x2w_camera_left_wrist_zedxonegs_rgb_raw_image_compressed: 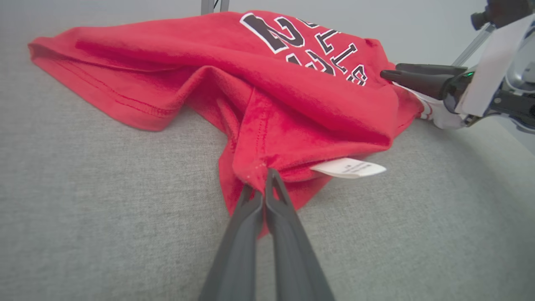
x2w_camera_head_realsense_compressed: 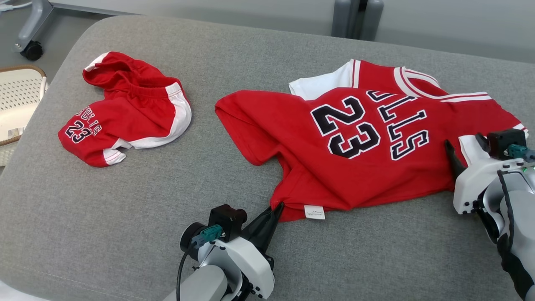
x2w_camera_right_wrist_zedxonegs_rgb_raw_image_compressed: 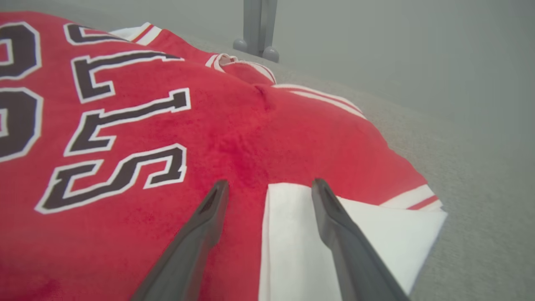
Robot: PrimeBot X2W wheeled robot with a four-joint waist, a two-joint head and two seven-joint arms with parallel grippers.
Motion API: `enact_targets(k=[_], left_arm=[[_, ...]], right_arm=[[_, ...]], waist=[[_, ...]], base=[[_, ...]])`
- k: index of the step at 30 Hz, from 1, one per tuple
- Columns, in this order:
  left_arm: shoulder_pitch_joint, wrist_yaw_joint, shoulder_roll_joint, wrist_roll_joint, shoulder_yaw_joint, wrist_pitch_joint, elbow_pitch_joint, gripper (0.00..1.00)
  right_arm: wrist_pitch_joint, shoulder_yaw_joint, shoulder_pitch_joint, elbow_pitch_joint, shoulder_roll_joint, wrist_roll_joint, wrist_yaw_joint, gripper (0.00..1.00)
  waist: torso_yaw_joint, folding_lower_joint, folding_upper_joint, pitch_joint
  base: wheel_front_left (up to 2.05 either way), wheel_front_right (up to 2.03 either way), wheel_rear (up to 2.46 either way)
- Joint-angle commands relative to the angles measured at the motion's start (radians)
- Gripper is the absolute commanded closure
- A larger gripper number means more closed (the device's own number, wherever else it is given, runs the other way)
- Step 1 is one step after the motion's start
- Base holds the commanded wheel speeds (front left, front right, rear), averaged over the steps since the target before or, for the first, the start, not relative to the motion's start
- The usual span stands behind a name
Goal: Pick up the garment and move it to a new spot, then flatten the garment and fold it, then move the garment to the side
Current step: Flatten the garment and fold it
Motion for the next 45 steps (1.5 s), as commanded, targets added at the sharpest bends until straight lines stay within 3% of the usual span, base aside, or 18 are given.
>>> enact_targets(k=[1, 20, 21, 22, 25, 45], left_arm=[[-0.011, -0.002, 0.003, 0.001, 0.003, -0.005, 0.001, 1.00], [-0.032, 0.012, 0.003, 0.003, 0.035, -0.005, -0.004, 1.00], [-0.031, 0.012, 0.003, 0.003, 0.036, -0.005, -0.004, 1.00], [-0.030, 0.012, 0.003, 0.003, 0.036, -0.005, -0.005, 1.00], [-0.028, 0.012, 0.003, 0.000, 0.035, -0.005, -0.007, 1.00], [-0.009, 0.022, 0.003, 0.004, 0.057, -0.005, 0.033, 1.00]], right_arm=[[0.010, 0.019, -0.017, 0.024, -0.002, 0.012, 0.000, 0.00], [-0.013, 0.131, -0.076, 0.102, -0.012, 0.136, 0.000, 0.00], [-0.011, 0.137, -0.077, 0.104, -0.014, 0.142, 0.000, 0.05], [-0.008, 0.144, -0.078, 0.107, -0.016, 0.149, 0.000, 0.45], [-0.004, 0.162, -0.079, 0.113, -0.023, 0.165, 0.000, 1.00], [-0.029, 0.220, -0.031, 0.076, -0.027, 0.307, 0.000, 1.00]], waist=[[0.001, 0.0000, 0.0000, 0.005], [-0.012, 0.0000, 0.0000, 0.039], [-0.011, 0.0000, 0.0000, 0.040], [-0.010, 0.0000, 0.0000, 0.041], [-0.007, 0.0000, 0.0000, 0.042], [-0.051, 0.0000, 0.0000, -0.017]], base=[[0.00, 0.00, 0.00], [0.00, 0.00, 0.00], [0.00, 0.00, 0.00], [0.00, 0.00, 0.00], [0.00, 0.00, 0.00], [0.00, 0.00, 0.00]])
